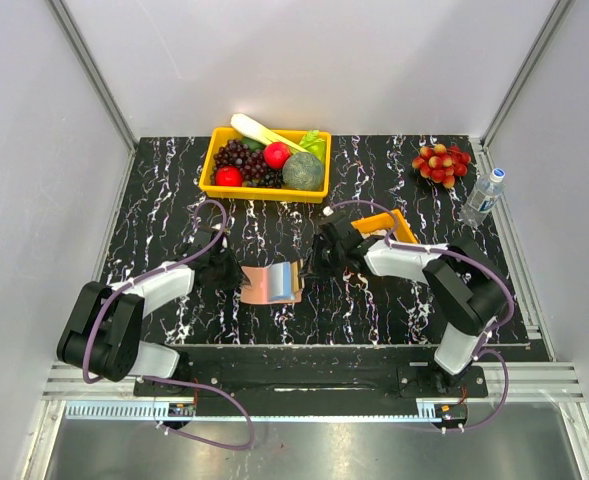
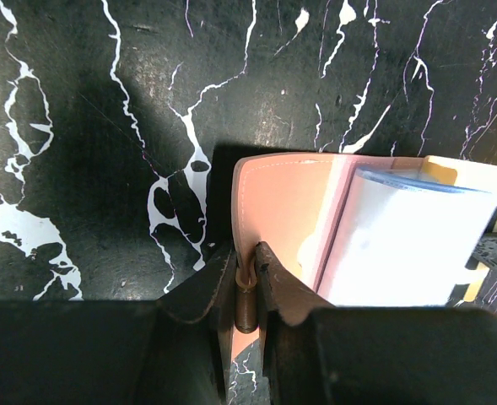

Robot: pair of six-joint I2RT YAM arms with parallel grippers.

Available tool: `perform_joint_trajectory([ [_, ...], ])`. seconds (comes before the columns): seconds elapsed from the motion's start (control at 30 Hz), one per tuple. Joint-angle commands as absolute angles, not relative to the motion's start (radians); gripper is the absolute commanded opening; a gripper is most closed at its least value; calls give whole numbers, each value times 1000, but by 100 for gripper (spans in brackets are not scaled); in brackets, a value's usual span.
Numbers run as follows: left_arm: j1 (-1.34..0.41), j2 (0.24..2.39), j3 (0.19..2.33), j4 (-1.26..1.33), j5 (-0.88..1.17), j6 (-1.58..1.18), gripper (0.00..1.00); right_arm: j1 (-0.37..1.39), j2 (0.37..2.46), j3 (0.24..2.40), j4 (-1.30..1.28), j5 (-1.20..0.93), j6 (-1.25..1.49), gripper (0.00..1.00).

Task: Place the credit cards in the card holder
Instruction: Open the card holder at the center of the board.

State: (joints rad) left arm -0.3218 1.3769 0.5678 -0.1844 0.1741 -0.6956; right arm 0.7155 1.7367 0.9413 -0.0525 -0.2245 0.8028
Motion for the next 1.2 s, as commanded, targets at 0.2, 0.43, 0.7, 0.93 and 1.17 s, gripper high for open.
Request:
perform_joint_trajectory([
  [0.2, -322, 1397, 572, -161, 150, -670, 17, 715, 1727, 940, 78, -333, 825, 0],
  [0.43, -322, 1408, 575, -126, 182, -684, 17, 719, 1732, 988, 118, -429, 811, 0],
  [0.7, -321, 1408, 581, -114, 195, -690, 18, 726, 1729, 996, 169, -454, 818, 0],
  [0.93, -322, 1401, 575, -103, 199, -693, 20, 729, 1795, 1012, 161, -446, 841, 0],
  [1.17, -322, 1387, 566, -104, 189, -698, 28, 729, 1784, 994, 263, -491, 867, 0],
])
